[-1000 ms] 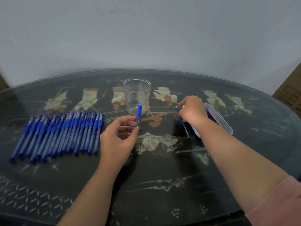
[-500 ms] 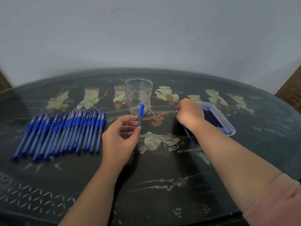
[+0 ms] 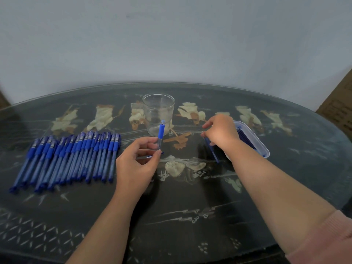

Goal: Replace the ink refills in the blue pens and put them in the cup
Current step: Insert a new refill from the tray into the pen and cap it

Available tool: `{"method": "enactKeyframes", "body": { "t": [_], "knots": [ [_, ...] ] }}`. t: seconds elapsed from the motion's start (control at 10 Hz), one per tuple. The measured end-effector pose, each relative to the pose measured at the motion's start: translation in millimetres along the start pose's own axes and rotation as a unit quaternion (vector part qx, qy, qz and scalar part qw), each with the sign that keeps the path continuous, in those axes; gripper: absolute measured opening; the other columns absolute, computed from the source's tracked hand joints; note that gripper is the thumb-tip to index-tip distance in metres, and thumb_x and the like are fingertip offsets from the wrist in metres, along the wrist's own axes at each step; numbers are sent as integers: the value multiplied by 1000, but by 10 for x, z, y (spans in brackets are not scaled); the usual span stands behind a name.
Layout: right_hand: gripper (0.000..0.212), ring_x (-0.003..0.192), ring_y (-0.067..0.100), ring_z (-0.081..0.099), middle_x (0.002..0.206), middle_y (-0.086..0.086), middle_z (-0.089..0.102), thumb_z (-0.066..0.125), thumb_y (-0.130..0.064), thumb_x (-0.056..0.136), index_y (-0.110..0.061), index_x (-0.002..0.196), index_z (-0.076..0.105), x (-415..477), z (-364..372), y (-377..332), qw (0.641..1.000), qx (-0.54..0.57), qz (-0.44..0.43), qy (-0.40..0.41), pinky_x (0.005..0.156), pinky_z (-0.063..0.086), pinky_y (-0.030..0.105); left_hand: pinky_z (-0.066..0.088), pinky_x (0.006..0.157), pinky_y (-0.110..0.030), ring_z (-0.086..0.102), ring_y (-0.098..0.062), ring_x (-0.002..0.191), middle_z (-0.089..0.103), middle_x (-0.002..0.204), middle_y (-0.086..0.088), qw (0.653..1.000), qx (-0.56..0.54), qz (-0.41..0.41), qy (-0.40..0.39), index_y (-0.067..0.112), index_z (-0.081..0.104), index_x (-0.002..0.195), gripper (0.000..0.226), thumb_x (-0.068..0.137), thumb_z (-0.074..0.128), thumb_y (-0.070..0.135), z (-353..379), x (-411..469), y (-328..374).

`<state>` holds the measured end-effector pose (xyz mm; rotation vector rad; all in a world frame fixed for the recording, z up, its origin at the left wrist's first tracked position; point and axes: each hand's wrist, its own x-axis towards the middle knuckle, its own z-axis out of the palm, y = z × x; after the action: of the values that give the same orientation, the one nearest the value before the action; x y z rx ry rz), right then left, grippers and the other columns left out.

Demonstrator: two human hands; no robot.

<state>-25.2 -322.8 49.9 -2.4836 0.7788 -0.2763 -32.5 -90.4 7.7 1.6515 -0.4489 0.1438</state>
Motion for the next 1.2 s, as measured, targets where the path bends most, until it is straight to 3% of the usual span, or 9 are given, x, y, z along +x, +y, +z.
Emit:
{"method": "enactKeyframes", "body": {
  "t": [0.1,0.3,0.4,0.7,0.8,0.9,1.0,1.1,1.2],
  "knots": [
    [18,65,26,71,114,5,67,76,-15,86,-13,103,72,-44,-60,-23,998,50,19,-19,62,59,31,53,72,-14,67,-7,85,68,92,3,1000,3,1,0,23,67,101,32,81,72,-2,1,0,0],
    [6,66,23,69,85,7,69,77,-13,84,-13,86,71,-54,-170,101,980,188,52,-34,71,62,40,52,71,-12,67,-7,83,68,92,1,1000,1,6,-1,24,67,99,33,81,72,-3,3,-10,26],
    [8,58,17,62,73,10,67,77,-8,84,-5,90,73,-24,-283,256,968,236,80,-12,58,59,33,52,71,-11,66,-6,83,68,92,2,1000,3,7,-4,28,66,98,35,81,72,-3,5,-15,36],
    [27,70,29,73,74,11,72,74,-4,84,-18,61,69,-22,-327,553,984,121,130,-17,68,62,43,54,74,-15,68,-9,84,69,92,2,1000,-6,27,1,23,67,102,32,81,72,-1,63,-18,91],
    [16,70,31,74,70,9,72,68,0,83,-9,75,77,-36,-246,540,987,104,119,-16,71,62,49,55,73,-16,68,-10,84,70,92,1,1000,-16,27,-3,22,67,102,32,81,72,-2,119,-20,118],
    [23,82,33,72,93,20,74,57,1,83,0,97,75,-23,-164,507,991,71,110,-15,79,59,51,55,71,-18,68,-12,82,69,91,-1,999,-25,22,-9,23,68,101,32,82,72,-3,159,-39,119],
    [22,94,33,68,100,16,71,61,-9,84,-5,102,73,-33,-152,489,995,56,87,-1,84,57,41,57,71,-21,67,-14,82,69,91,0,999,-24,14,-15,22,68,100,31,81,72,-3,173,-59,97],
    [9,81,28,65,86,12,66,63,-10,83,-9,87,71,-61,-161,458,993,45,106,14,72,55,32,56,71,-19,67,-12,82,69,92,2,1000,-13,15,-18,24,68,97,33,81,72,-4,171,-70,81],
    [37,44,13,29,51,-2,31,57,-2,74,-24,53,37,-68,-131,487,994,-56,90,14,48,24,21,55,71,-16,67,-10,81,69,91,3,1000,-7,15,-22,25,68,98,33,81,72,-4,165,-70,71]
  ]
}}
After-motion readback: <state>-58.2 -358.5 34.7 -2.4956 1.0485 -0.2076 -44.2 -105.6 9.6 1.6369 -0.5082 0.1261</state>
